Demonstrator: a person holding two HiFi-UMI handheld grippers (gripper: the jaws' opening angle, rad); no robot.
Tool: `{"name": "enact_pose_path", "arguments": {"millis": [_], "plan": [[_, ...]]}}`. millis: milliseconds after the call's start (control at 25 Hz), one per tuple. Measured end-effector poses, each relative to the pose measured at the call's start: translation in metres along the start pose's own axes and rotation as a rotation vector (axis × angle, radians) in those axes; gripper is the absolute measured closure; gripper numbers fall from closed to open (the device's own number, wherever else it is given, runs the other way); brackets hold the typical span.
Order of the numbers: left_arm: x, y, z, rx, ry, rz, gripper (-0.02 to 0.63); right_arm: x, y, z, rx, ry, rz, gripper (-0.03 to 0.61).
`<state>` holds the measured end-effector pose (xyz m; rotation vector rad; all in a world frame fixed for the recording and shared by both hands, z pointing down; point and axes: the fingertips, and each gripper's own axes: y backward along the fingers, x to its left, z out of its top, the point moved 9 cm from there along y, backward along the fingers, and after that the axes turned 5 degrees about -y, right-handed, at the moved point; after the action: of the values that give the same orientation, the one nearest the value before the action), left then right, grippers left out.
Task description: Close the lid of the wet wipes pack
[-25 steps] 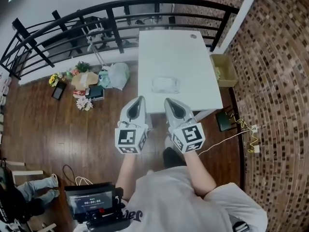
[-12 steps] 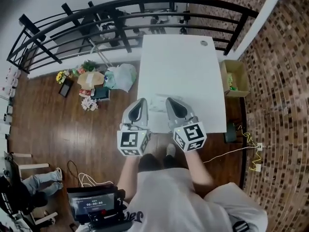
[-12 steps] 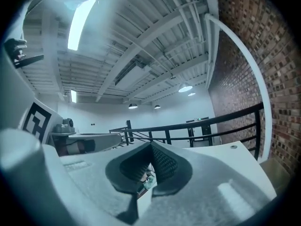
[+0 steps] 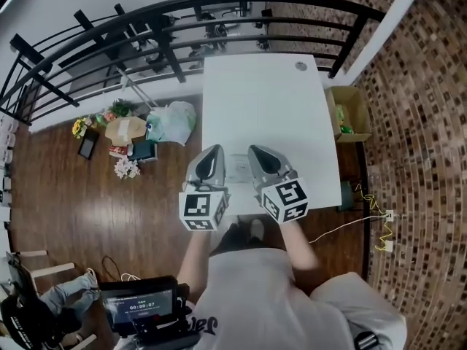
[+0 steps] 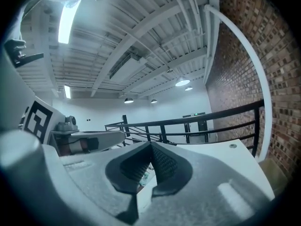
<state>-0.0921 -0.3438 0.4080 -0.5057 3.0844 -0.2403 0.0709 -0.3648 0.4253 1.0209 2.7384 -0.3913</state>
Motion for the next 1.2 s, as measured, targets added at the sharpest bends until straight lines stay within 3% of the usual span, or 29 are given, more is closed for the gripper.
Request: {"name": "enact_pose_path", "arguments": {"millis": [240, 400, 520, 760, 1200], "plan": [[0.039, -0.035, 0.005, -0.018, 0.033, -0.054, 0.598, -0.005, -0.048, 0.020, 0.028, 0.069, -0.030, 0.588], [0.056, -0.050, 0.000, -0.049, -0.097, -0.061, 0.598, -0.007, -0.068, 0.018, 0.046, 0.080, -0.064, 0.588], [0.070, -0.065, -0.005, -0.055, -0.045, -0.081, 0.598, -0.009, -0.078, 0.011, 0.068, 0.083, -0.074, 0.588], [0.085, -0.098, -0.017, 0.027, 0.024, -0.078, 0.598, -0.044, -0.105, -0.002, 0.137, 0.037, -0.076, 0.588], [0.083, -0.149, -0.041, 0.104, 0.031, -0.054, 0.598, -0.098, -0.140, -0.025, 0.314, -0.005, 0.056, 0.588]]}}
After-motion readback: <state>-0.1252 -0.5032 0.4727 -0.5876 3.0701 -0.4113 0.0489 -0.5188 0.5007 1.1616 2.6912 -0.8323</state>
